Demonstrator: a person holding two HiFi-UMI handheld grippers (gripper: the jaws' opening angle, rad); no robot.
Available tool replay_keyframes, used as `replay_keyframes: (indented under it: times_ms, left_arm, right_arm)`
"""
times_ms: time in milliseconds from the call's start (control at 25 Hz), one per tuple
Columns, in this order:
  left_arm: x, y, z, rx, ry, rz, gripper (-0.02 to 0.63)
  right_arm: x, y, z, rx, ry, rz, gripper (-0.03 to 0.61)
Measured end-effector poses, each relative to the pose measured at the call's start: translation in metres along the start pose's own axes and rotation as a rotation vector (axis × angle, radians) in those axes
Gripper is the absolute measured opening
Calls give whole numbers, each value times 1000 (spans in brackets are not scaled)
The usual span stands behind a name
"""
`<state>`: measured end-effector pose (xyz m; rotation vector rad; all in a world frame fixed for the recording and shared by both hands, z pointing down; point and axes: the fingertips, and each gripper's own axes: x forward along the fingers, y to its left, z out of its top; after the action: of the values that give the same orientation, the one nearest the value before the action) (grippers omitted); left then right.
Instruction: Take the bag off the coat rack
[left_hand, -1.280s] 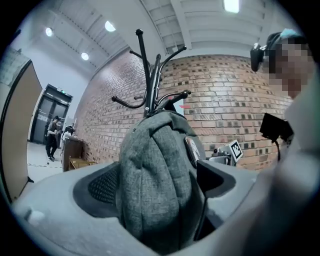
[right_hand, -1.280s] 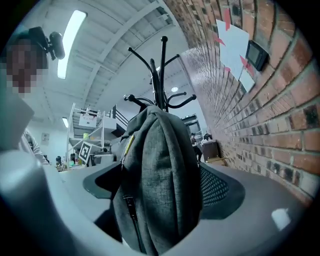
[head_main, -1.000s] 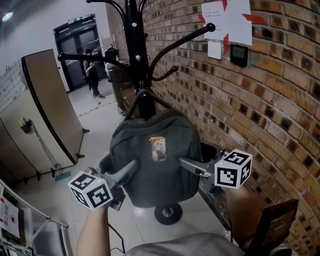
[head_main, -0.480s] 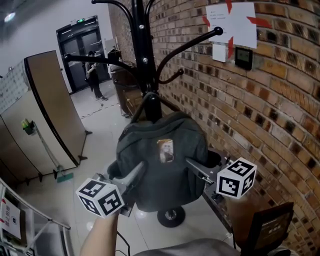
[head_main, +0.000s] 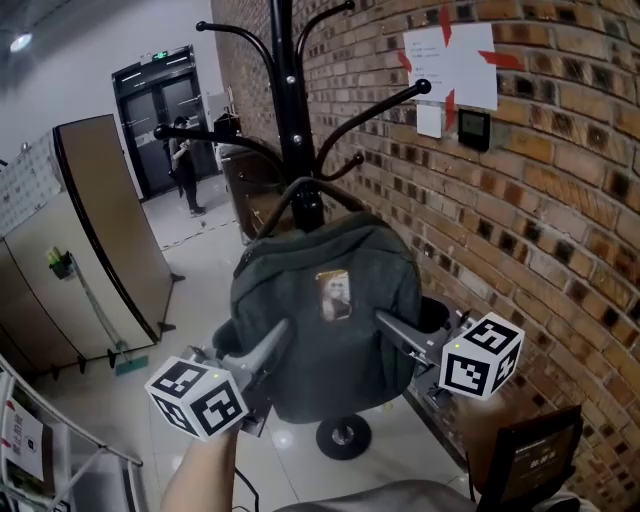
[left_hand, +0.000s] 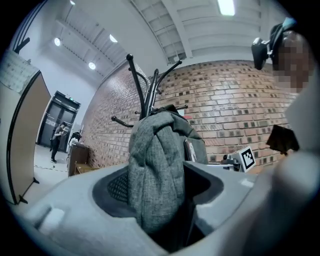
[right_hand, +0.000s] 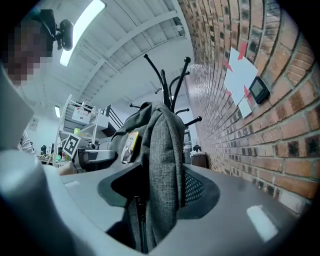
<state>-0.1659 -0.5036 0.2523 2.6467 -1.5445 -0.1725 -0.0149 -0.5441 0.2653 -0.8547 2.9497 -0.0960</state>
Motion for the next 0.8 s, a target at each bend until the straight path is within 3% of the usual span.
replay_keyframes:
  times_ms: [200, 480, 800]
  left_arm:
    - [-42, -36, 2, 1, -19, -14, 278]
    - [-139, -91, -40, -58, 17, -27, 273]
    - [-277, -179, -89, -155, 127, -14, 272]
  right_arm:
    - [-40, 43, 2, -10, -14, -14, 218]
    - [-111, 133, -38, 12, 38, -36, 219]
    - [-216, 261, -94, 131, 138, -38, 221]
